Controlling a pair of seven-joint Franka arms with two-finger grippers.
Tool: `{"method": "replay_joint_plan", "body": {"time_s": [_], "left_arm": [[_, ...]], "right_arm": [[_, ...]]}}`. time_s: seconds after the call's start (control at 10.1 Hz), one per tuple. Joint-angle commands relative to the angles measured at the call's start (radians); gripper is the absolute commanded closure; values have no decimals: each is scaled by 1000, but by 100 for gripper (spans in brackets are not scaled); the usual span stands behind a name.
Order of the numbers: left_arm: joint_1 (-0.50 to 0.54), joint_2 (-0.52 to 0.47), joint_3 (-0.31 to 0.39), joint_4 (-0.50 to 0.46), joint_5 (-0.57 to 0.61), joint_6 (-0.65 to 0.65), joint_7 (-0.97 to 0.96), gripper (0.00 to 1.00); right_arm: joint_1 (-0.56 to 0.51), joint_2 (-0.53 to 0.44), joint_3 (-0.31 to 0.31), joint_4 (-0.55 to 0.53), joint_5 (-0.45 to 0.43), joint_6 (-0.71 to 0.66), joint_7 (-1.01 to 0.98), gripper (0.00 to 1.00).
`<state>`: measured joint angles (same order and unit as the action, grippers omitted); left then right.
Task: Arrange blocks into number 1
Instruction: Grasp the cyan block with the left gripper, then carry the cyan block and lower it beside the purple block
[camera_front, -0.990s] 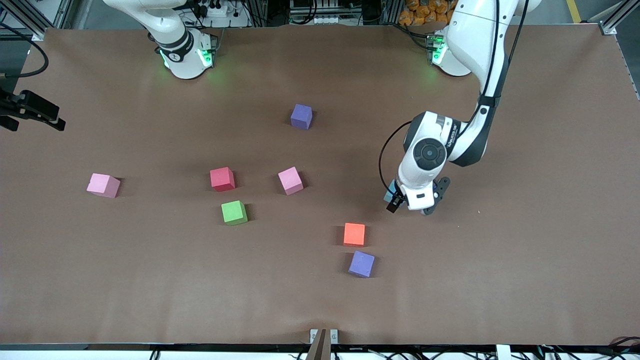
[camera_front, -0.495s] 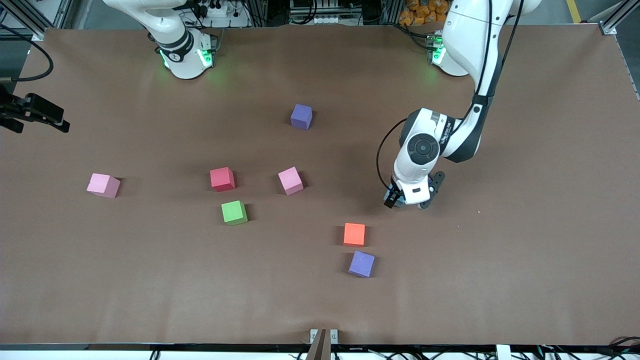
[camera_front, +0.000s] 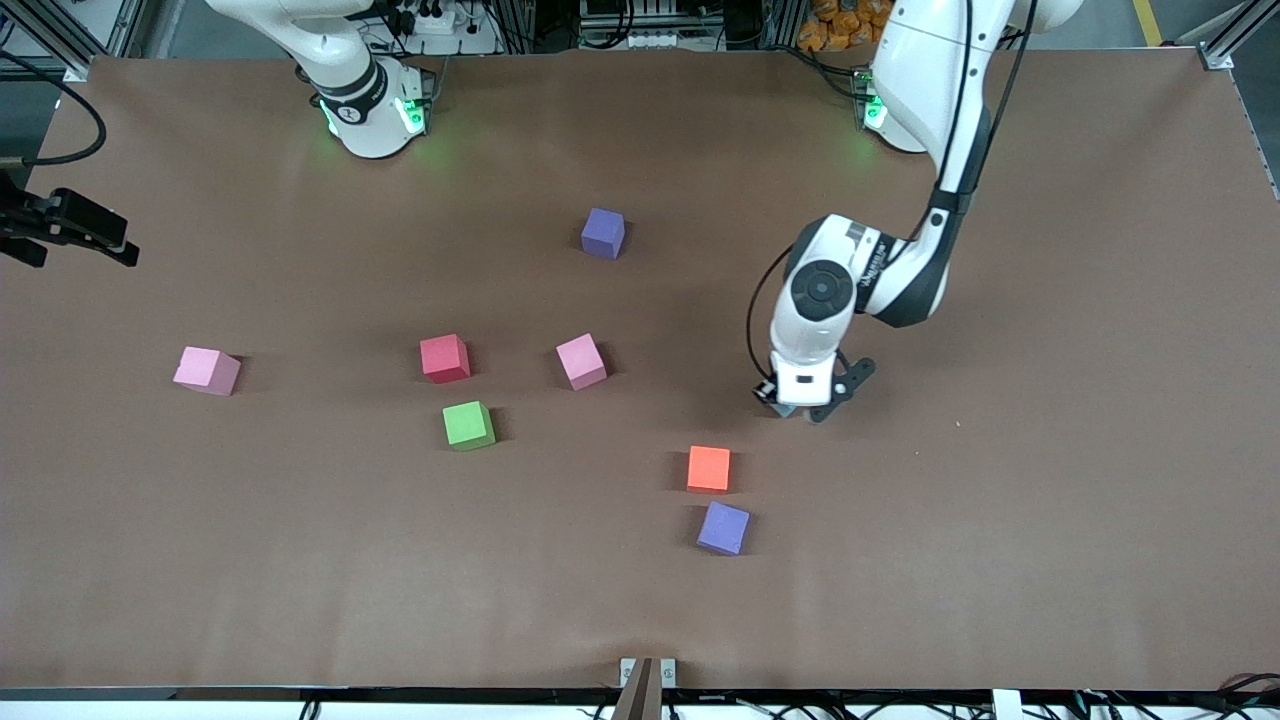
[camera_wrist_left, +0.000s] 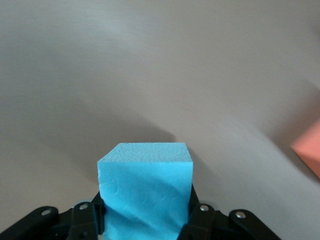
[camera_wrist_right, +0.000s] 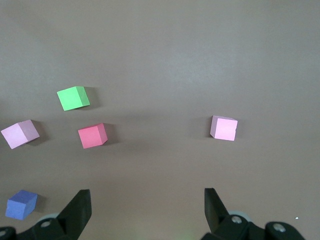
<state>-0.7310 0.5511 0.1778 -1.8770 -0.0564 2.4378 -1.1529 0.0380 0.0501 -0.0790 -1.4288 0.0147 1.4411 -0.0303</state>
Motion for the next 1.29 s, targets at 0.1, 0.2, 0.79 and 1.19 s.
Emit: {"method": "replay_joint_plan", "body": {"time_s": [0.1, 0.2, 0.79, 1.19], "left_arm": [[-184, -16, 3, 90, 21, -32, 84, 100], [-238, -5, 2, 126, 21, -54, 132, 100], [-317, 138, -110, 320, 18, -154, 363, 100], [-318, 162, -178, 309, 15, -155, 390, 100]], "right_arm": [[6, -1, -5, 2, 10, 4, 9, 0], [6, -1, -5, 2, 10, 5, 9, 0], [2, -3, -5, 4, 13, 18, 10, 0], [3, -1, -5, 2, 13, 27, 10, 0]]}}
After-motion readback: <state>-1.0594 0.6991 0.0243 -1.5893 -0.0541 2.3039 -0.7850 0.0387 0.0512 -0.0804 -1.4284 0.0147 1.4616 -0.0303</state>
